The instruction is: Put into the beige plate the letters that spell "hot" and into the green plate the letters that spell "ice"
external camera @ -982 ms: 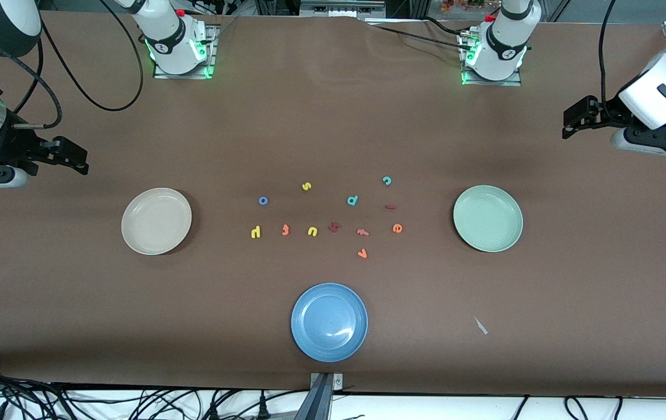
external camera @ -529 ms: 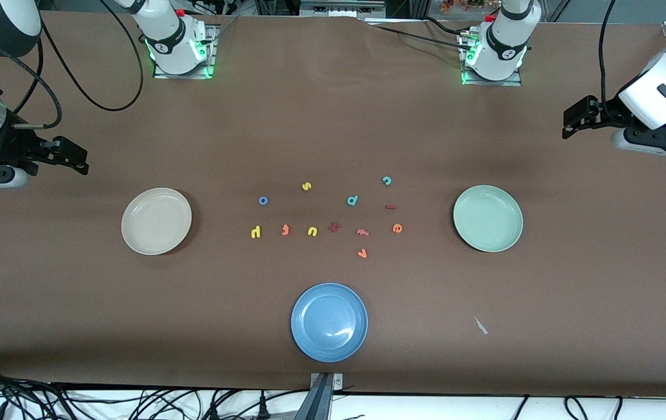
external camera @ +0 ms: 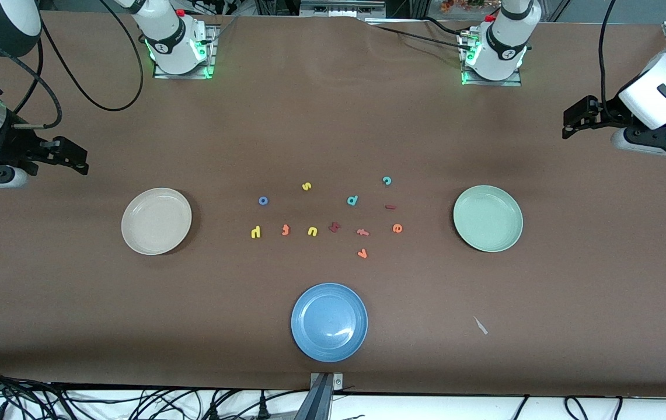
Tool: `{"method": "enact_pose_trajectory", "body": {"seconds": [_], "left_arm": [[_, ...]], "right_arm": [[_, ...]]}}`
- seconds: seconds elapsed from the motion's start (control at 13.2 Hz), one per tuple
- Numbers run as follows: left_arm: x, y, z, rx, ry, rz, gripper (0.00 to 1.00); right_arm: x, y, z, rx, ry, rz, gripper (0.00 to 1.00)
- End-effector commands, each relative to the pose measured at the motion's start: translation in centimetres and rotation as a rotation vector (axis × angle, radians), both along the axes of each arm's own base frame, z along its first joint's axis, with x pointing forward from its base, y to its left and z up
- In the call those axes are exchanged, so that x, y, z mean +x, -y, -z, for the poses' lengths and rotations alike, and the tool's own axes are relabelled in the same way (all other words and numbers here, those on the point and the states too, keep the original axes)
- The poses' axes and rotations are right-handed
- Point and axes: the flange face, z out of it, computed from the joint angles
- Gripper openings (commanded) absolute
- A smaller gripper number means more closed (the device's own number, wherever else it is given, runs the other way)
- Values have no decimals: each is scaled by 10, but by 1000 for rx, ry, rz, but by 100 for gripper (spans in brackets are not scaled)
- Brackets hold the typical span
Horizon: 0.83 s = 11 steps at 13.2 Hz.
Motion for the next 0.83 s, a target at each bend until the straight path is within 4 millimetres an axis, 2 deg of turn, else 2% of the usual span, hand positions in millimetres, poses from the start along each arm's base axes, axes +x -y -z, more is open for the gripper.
{"method": "enact_pose_trajectory", "body": {"seconds": [0.0,0.76], "left_arm": [[3,-3,-6,-5,-2,18,100],[3,-3,-6,-5,-2,17,100]], "right_arm": [[1,2,-4,-4,-6,3,100],[0,2,-3,-5,-16,3,100]]}}
